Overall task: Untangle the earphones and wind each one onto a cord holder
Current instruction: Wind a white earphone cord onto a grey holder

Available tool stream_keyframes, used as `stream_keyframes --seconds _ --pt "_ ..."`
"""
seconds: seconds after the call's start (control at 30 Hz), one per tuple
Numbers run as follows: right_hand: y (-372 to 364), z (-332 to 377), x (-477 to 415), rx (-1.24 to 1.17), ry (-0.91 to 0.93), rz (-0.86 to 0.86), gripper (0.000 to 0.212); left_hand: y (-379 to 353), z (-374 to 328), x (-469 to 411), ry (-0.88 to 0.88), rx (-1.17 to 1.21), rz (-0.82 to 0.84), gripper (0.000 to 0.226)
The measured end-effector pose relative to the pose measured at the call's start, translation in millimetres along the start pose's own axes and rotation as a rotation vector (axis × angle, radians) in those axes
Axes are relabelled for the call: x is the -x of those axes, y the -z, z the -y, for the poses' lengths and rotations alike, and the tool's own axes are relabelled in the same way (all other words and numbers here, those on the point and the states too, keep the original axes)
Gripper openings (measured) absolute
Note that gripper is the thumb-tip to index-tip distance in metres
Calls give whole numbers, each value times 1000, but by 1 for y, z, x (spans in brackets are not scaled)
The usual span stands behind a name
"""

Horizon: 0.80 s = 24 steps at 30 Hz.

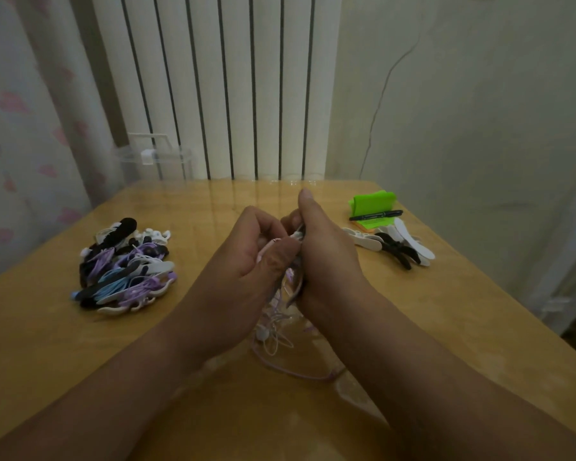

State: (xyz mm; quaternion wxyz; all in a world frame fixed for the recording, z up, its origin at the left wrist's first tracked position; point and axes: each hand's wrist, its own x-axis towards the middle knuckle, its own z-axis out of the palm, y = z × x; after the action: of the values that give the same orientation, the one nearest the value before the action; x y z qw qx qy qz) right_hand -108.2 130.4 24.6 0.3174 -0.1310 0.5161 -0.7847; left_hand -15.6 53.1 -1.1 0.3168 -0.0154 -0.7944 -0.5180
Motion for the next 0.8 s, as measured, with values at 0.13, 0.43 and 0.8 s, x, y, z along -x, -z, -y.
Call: stream_keyframes --seconds 0.13,0.43,0.8 --pt "4 7 -5 -179 -149 -37 56 0 0 4 5 -88 100 21" --pt "1 -1 -10 -119 -65 45 29 -2 -8 3 190 73 -168 12" --pt "22 7 -2 1095 842 507 25 33 -5 -5 439 446 -95 14"
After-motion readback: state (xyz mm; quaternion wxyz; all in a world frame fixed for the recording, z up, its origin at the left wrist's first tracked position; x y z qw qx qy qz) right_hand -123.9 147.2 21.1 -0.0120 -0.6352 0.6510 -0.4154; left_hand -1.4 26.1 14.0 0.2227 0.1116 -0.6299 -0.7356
